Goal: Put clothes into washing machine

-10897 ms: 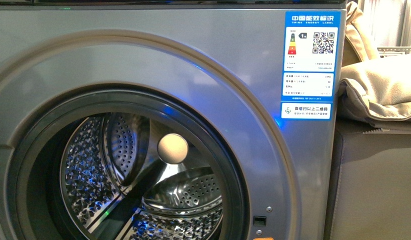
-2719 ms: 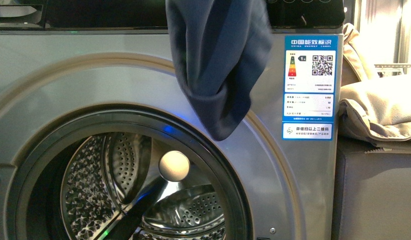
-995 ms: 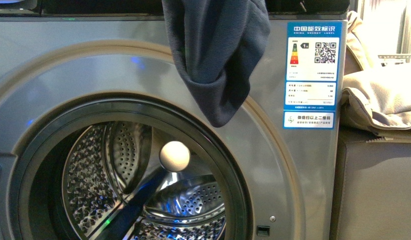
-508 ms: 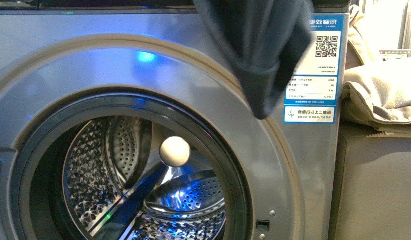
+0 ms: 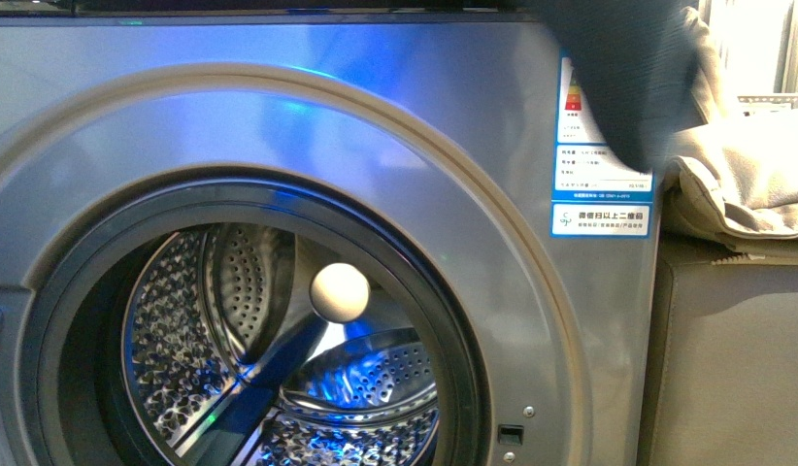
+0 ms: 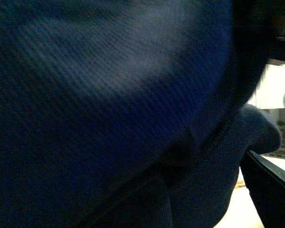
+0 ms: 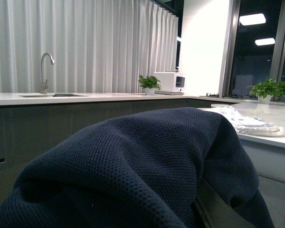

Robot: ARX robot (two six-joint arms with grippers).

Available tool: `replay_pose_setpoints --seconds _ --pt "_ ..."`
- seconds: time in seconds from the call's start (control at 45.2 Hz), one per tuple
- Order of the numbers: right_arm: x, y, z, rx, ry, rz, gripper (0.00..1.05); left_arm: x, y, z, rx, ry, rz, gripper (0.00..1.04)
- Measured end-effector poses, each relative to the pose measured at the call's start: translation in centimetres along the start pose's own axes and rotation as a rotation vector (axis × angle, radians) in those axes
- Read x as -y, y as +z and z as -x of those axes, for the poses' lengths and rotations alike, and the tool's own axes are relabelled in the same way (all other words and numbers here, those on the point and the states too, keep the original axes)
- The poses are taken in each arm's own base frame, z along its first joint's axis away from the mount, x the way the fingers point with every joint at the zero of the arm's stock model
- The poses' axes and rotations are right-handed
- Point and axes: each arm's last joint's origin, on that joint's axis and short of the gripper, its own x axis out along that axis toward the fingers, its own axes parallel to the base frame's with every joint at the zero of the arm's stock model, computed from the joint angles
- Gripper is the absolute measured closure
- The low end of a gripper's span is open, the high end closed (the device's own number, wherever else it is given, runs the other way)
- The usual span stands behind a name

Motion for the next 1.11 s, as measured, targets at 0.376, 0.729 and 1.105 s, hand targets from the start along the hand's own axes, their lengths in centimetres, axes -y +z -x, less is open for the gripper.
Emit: replay_pose_setpoints --seconds 0.376,0.729,1.105 --pt "0.0 0.0 0.0 0.0 -0.012 0.005 0.94 1.1 0.0 -1.6 -0.028 0.075 0.029 0.07" --pt "0.0 0.0 0.0 0.001 -0.016 0.012 0.94 3.1 0.2 -1.9 -0.021 0.095 0.05 0.56" --pt "0.0 0.0 0.0 0.001 -0.016 0.013 0.94 0.8 -0.2 -2.1 -0.016 0.156 0.013 0.96"
